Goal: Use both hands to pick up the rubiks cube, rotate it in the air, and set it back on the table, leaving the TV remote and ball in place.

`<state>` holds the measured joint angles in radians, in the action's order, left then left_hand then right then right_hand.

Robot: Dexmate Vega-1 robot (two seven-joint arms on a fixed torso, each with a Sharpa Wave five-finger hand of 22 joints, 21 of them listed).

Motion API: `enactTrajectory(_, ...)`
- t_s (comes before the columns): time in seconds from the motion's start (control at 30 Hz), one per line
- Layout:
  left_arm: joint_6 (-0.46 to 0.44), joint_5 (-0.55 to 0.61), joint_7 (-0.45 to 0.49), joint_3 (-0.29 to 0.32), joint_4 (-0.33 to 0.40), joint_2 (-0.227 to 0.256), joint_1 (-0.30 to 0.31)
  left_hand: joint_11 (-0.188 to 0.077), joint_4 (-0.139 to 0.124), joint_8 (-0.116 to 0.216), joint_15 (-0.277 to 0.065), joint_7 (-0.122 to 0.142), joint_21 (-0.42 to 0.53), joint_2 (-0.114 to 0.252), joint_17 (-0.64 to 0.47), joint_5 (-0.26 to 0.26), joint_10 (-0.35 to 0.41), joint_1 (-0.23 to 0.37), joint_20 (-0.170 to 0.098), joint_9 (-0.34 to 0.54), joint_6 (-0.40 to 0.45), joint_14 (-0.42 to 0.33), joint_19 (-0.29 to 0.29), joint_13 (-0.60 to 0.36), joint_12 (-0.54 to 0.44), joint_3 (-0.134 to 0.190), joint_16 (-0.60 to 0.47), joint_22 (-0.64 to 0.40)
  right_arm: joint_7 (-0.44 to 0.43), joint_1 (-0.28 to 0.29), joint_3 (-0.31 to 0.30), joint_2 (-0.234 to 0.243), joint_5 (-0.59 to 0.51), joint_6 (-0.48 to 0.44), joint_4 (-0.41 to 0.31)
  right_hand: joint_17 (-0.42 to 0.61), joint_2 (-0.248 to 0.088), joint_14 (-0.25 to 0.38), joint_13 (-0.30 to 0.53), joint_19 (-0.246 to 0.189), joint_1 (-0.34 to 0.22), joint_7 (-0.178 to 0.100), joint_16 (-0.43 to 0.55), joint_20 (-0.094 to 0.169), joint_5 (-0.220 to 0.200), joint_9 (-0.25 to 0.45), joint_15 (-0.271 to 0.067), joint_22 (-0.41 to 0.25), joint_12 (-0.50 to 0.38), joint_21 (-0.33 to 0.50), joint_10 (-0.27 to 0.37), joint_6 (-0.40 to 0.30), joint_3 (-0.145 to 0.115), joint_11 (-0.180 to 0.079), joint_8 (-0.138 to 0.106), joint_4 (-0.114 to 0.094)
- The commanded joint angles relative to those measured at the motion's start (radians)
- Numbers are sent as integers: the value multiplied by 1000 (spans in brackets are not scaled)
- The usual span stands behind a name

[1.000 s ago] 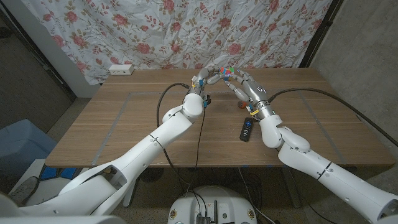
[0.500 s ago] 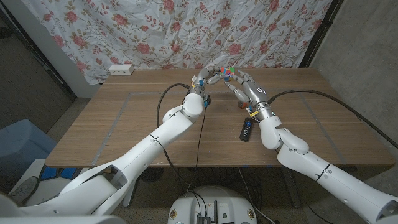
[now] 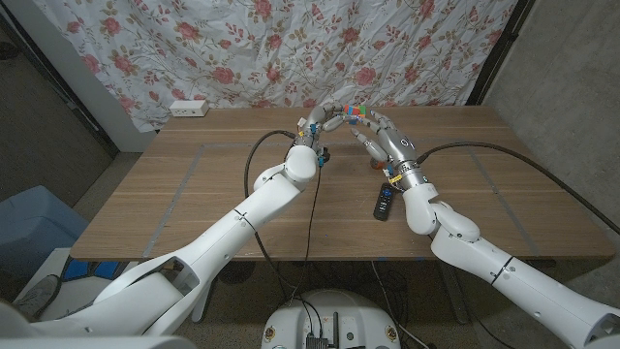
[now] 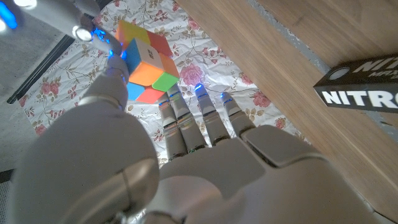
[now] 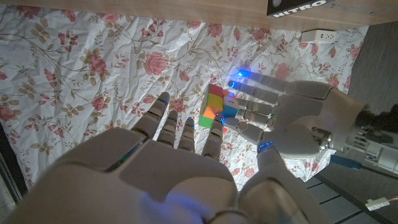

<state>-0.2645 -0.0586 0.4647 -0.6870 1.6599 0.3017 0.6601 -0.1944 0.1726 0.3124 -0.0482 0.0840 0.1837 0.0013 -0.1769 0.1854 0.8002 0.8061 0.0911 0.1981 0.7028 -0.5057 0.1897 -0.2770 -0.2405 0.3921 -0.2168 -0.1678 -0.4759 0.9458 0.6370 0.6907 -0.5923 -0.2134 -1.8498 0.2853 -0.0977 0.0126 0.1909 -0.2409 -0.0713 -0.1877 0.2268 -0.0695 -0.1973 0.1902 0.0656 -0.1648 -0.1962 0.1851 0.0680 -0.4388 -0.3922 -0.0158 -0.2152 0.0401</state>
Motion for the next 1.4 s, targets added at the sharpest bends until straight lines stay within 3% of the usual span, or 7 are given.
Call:
enactTrajectory(0.03, 10, -18, 3, 3, -14, -5, -1, -25, -7, -1, -97, -18, 7, 7, -3, 9, 35, 3, 0, 2, 29, -12, 9, -2, 0, 3, -2, -3, -7, 5, 1, 5, 3, 2, 8, 6, -43, 0, 3, -5, -1, 1, 8, -1, 3, -8, -2, -3, -6, 5, 10, 5, -8, 4, 5, -2)
enactTrajectory(0.47, 5, -21, 1, -1, -22, -4, -9, -25, -6, -5, -97, -20, 7, 9, -3, 9, 37, 4, 1, 3, 32, -13, 9, -3, 1, 3, -1, -3, -23, 7, -6, 3, 7, 2, 12, 7, -43, 2, 3, -7, -3, 3, 10, 0, 3, -8, -3, -3, -8, 5, 17, 1, -10, 3, 8, -1)
enactTrajectory(1.4, -51, -11, -51, 0, 41, 64, -11, -24, -5, -16, -92, -19, 5, 10, -3, 9, 29, 4, 1, 4, 28, -6, 5, -1, 9, 0, 4, -3, -65, 7, -60, 22, 43, 60, 1, 6, -41, 12, 3, -16, -8, -1, 15, -1, 5, -8, -2, -3, -13, 7, 39, -6, -14, 0, 13, 5)
